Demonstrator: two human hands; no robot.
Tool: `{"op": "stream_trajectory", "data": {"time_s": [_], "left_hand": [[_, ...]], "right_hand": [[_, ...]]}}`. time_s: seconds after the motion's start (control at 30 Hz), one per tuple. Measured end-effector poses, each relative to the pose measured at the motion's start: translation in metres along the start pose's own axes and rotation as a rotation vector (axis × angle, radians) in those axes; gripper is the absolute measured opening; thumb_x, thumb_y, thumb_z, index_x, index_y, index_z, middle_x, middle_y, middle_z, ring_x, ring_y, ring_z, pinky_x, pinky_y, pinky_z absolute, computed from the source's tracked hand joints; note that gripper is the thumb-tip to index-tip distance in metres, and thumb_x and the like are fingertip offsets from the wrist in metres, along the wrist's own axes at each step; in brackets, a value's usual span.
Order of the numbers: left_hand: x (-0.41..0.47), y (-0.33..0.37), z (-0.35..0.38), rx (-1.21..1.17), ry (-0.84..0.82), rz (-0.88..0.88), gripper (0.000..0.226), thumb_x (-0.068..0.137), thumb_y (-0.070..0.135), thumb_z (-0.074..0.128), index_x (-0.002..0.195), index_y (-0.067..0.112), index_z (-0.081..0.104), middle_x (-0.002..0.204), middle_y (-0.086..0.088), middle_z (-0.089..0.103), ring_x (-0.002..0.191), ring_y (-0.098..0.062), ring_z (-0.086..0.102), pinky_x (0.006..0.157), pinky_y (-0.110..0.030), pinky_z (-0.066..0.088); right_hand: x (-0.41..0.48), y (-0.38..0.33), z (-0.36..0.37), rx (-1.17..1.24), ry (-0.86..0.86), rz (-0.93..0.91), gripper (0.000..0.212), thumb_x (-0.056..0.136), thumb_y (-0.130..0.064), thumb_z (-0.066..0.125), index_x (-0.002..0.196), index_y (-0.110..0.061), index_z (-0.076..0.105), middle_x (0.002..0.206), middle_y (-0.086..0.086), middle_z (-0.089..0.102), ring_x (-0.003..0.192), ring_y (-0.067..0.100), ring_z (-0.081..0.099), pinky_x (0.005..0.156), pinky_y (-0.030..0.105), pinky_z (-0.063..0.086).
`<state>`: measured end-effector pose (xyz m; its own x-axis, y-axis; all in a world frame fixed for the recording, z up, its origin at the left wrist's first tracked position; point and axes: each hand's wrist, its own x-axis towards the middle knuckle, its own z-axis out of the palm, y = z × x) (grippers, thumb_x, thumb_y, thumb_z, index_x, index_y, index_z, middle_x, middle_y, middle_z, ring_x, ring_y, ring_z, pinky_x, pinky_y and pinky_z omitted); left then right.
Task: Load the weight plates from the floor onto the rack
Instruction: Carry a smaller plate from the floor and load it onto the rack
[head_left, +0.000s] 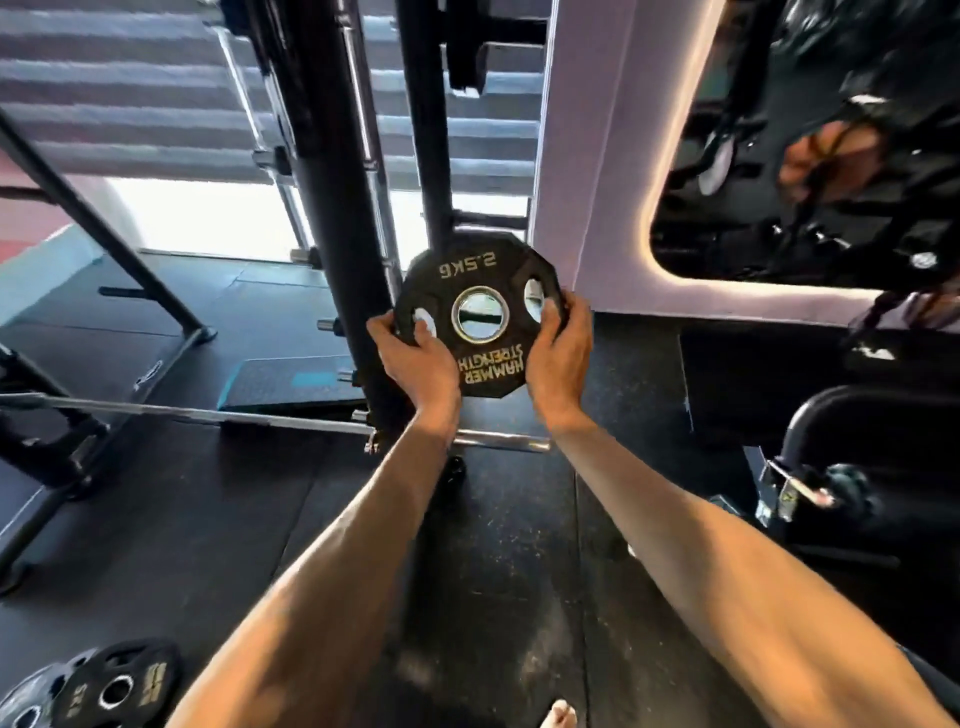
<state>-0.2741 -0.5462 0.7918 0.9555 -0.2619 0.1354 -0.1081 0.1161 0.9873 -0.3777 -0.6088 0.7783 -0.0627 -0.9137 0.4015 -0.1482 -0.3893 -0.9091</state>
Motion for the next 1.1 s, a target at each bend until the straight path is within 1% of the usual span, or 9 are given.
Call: {"op": "stream_trajectory", "data": {"time_s": [0.1,0.23,0.37,0.43,0.6,0.73,0.9,1.03,1.1], "left_hand": [[0.001,0.031,0.055,-0.092,-0.023,-0.016,0.024,0.094,0.004,0.056,0.117,0.0,0.049,0.105,-0.005,0.058,0.095,-0.019,0.06,0.069,-0.002,0.042],[0.006,0.054,0.114,-0.18,-0.05,-0.059,0.009,0.097,0.014,0.045,0.105,0.013,0.049,0.097,-0.005,0.061,0.087,-0.024,0.059,0.078,-0.033,0.048],[0.012,0.077,0.157,-0.192,-0.057,0.007,0.019,0.104,0.024,0.041,0.085,0.022,0.044,0.081,0.007,0.053,0.074,-0.01,0.052,0.071,-0.026,0.044],[0.02,0.084,0.178,-0.161,-0.07,0.042,0.018,0.105,0.028,0.043,0.09,0.019,0.046,0.085,0.006,0.056,0.077,-0.008,0.055,0.068,-0.016,0.046],[0.053,0.076,0.24,-0.118,-0.149,-0.06,0.043,0.102,0.044,0.043,0.119,0.009,0.059,0.111,-0.005,0.065,0.102,-0.019,0.063,0.089,-0.033,0.055],[0.092,0.063,0.305,-0.109,-0.162,-0.034,0.043,0.103,0.042,0.04,0.118,0.005,0.057,0.109,-0.008,0.061,0.092,-0.016,0.062,0.063,-0.017,0.047],[0.161,0.06,0.392,-0.13,-0.193,-0.069,0.035,0.099,0.052,0.041,0.108,0.021,0.054,0.113,-0.009,0.062,0.102,-0.026,0.063,0.087,-0.047,0.056],[0.208,0.064,0.445,-0.163,-0.205,-0.067,0.031,0.096,0.057,0.044,0.096,0.027,0.053,0.11,-0.007,0.064,0.101,-0.025,0.063,0.089,-0.051,0.055],[0.226,0.065,0.467,-0.152,-0.188,-0.045,0.035,0.097,0.054,0.044,0.101,0.02,0.055,0.108,-0.007,0.064,0.099,-0.025,0.063,0.09,-0.05,0.054]], "right_hand": [[0.057,-0.014,-0.01,0.053,0.111,-0.058,0.024,0.103,-0.016,0.045,0.119,-0.004,0.058,0.114,0.007,0.058,0.097,0.0,0.047,0.082,0.002,0.035],[0.122,-0.014,-0.016,0.146,0.199,-0.001,0.023,0.104,-0.01,0.041,0.12,-0.001,0.055,0.118,0.014,0.059,0.101,0.014,0.053,0.077,-0.003,0.034],[0.168,-0.011,-0.021,0.234,0.208,0.06,0.022,0.105,-0.012,0.041,0.12,0.001,0.051,0.108,0.006,0.056,0.089,0.011,0.054,0.068,-0.002,0.036],[0.188,-0.008,-0.02,0.273,0.203,0.069,0.022,0.105,-0.015,0.043,0.119,0.001,0.049,0.1,0.001,0.056,0.083,0.003,0.055,0.067,-0.001,0.038],[0.251,0.013,0.001,0.32,0.181,0.059,0.021,0.103,-0.021,0.048,0.117,-0.006,0.049,0.103,0.004,0.062,0.092,0.013,0.061,0.071,0.006,0.046],[0.318,0.032,0.027,0.346,0.209,0.027,0.017,0.102,-0.02,0.051,0.114,-0.009,0.05,0.104,0.001,0.062,0.095,0.014,0.06,0.076,0.006,0.046],[0.404,0.044,0.073,0.364,0.276,-0.005,0.021,0.102,-0.017,0.052,0.119,-0.004,0.052,0.112,0.009,0.064,0.102,0.016,0.062,0.09,0.018,0.05],[0.464,0.054,0.111,0.317,0.337,-0.024,0.026,0.099,-0.031,0.054,0.114,-0.01,0.055,0.107,0.006,0.067,0.099,0.018,0.066,0.096,0.039,0.054],[0.489,0.058,0.126,0.292,0.356,-0.051,0.027,0.097,-0.037,0.053,0.111,-0.014,0.055,0.101,0.001,0.067,0.096,0.011,0.066,0.093,0.035,0.055]]}}
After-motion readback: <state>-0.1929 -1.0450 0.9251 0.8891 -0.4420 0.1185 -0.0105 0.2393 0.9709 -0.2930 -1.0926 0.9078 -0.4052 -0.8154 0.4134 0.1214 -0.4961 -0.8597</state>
